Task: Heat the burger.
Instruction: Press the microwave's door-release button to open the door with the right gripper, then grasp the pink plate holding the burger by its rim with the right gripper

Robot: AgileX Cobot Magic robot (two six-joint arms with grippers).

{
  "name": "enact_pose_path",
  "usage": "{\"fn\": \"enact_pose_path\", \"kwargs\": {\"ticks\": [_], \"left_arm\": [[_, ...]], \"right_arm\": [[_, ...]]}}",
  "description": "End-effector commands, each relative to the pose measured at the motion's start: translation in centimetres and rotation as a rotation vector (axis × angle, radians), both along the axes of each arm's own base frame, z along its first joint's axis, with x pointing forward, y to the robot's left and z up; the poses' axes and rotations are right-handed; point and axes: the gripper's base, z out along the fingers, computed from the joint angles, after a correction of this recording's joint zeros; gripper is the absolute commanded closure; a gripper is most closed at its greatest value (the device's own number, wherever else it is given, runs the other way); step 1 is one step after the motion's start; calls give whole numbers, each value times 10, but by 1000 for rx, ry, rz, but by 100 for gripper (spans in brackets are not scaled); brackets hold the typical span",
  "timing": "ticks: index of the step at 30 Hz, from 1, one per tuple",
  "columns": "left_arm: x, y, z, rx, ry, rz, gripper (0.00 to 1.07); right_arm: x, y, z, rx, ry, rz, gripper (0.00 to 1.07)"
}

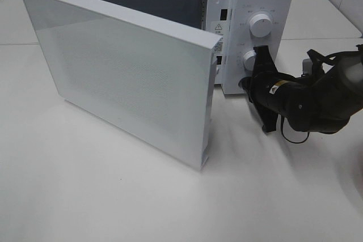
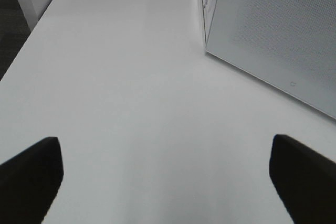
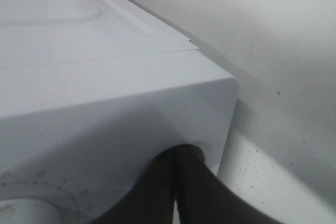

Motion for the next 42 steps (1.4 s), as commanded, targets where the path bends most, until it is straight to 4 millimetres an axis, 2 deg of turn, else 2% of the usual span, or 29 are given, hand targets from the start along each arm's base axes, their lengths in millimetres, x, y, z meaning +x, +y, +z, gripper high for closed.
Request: {"fn": "enact_pose_path", "kwargs": {"ticks": [1, 8, 11, 13, 21, 34, 37, 38, 42], "left_arm": [[-1, 0, 1, -1, -26, -5, 7], [-1, 0, 1, -1, -26, -5, 7], [-1, 0, 1, -1, -26, -5, 7], [-1, 0, 1, -1, -26, -5, 7], [-1, 0, 1, -1, -26, -5, 7], [-1, 0, 1, -1, -26, -5, 7], [-1, 0, 1, -1, -26, -5, 7], [-1, 0, 1, -1, -26, -5, 7], [-1, 0, 1, -1, -26, -5, 7]], "right_arm": [[34, -17, 56, 87, -411, -144, 107], [18, -7, 44, 97, -348, -117, 107], [8, -2, 36, 111, -303, -102, 107], [-8, 6, 27, 125, -203, -74, 107], [-34, 12, 26, 110, -100, -21, 107], [-65, 3, 49, -2, 10, 72, 106], [-70, 3, 57, -100, 35, 146, 105], [-73, 3, 63, -189, 38, 211, 105], [-79, 2, 70, -295, 50, 298, 104]]}}
